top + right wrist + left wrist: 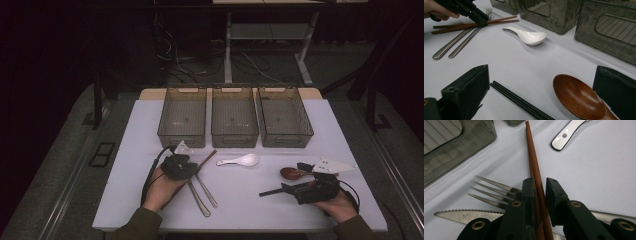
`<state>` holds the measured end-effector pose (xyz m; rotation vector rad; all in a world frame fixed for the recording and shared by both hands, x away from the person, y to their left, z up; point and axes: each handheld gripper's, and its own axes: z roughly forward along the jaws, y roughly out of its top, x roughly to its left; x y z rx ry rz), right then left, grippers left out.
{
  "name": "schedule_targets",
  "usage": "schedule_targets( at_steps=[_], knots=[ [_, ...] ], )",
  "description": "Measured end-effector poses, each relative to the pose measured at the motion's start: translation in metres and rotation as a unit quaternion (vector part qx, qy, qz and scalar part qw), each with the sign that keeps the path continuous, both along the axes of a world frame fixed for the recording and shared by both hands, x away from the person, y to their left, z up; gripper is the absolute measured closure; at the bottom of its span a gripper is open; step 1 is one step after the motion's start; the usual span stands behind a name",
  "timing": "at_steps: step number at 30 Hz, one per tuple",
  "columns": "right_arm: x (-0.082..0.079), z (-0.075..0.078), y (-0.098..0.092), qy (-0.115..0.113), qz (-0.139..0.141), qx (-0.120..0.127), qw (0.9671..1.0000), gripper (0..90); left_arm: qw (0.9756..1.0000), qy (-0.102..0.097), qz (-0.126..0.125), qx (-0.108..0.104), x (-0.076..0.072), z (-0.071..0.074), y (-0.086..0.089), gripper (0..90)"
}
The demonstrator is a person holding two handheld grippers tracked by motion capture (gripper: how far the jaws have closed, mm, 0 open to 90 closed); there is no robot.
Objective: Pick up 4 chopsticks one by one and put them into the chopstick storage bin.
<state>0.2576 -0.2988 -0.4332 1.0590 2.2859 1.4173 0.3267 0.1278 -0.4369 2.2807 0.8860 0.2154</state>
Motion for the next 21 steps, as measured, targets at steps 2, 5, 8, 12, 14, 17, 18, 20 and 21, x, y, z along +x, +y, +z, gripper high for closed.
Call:
schedule_targets(
  at_steps=[2,5,8,12,14,17,18,20,21],
  knots=[
    [0.0,0.0,0.0,0.0,0.0,0.0,1.0,0.6,1.0,0.0,-0.003,0.0,0.0,0.0,0.0,75.7],
    [0.0,0.0,0.0,0.0,0.001,0.0,1.0,0.6,1.0,-0.002,-0.003,0.002,0.0,-0.001,0.0,73.5],
    [0.0,0.0,0.0,0.0,0.0,0.001,1.0,0.7,1.0,-0.003,-0.001,0.0,0.0,-0.001,0.001,69.6],
    [0.0,0.0,0.0,0.0,0.001,0.0,1.0,0.6,0.9999,-0.009,-0.002,-0.005,0.0,0.001,0.001,68.0],
    [0.0,0.0,0.0,-0.001,0.001,0.001,1.0,0.6,0.9999,-0.01,0.002,-0.012,-0.001,0.002,0.002,65.5],
    [0.0,0.0,0.0,-0.001,0.001,0.001,1.0,0.7,0.9997,-0.015,-0.001,-0.018,-0.003,0.007,0.005,62.1],
    [0.0,0.0,0.0,-0.001,0.001,0.001,1.0,0.7,0.9996,-0.019,-0.001,-0.021,-0.005,0.008,0.006,62.1],
    [0.0,0.0,0.0,-0.001,0.002,0.001,1.0,0.6,0.9992,-0.024,0.005,-0.032,-0.008,0.012,0.009,57.2],
    [0.0,0.0,0.0,-0.001,0.002,0.001,1.0,0.6,0.9989,-0.027,0.004,-0.039,-0.009,0.014,0.011,55.8]
  ],
)
